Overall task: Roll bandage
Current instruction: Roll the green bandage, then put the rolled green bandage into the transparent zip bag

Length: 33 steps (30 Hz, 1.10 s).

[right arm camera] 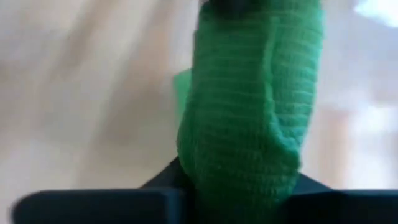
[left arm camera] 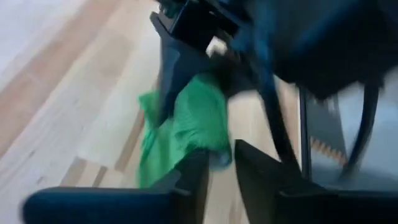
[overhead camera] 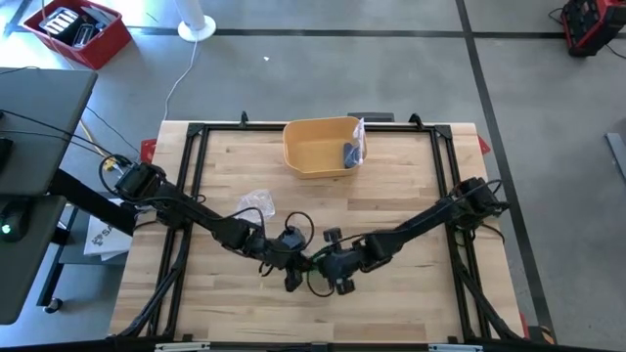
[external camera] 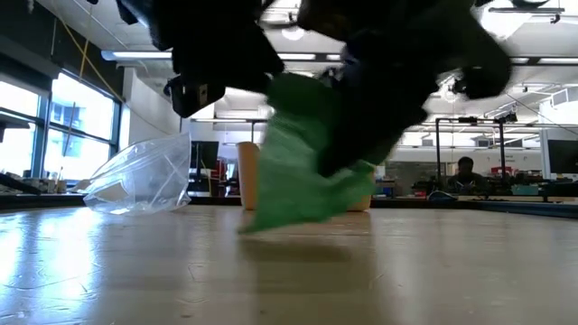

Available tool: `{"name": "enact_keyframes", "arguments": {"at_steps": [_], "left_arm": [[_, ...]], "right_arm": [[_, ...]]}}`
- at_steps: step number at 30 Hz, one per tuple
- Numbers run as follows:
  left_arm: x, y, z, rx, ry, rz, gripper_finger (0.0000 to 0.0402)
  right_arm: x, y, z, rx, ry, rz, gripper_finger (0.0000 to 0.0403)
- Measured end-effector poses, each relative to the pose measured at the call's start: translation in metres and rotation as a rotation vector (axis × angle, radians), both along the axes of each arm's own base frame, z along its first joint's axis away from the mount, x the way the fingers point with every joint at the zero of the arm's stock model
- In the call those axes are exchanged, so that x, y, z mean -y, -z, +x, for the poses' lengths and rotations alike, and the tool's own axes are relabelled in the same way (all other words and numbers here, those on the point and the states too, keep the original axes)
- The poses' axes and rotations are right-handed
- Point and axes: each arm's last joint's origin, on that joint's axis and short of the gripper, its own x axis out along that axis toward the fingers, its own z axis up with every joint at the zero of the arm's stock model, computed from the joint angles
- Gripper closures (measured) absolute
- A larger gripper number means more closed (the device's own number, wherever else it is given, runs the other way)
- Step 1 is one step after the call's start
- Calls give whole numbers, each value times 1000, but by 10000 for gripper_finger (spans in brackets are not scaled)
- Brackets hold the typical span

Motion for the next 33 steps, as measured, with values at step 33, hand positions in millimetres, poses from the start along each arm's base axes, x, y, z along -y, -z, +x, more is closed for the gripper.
{"name": "enact_keyframes", "arguments": {"at_steps": [33], "left_arm": [[-59, 60, -162, -372, -362, 589, 262]], "right_arm": [[39, -46, -24, -148, 83, 118, 361]]}}
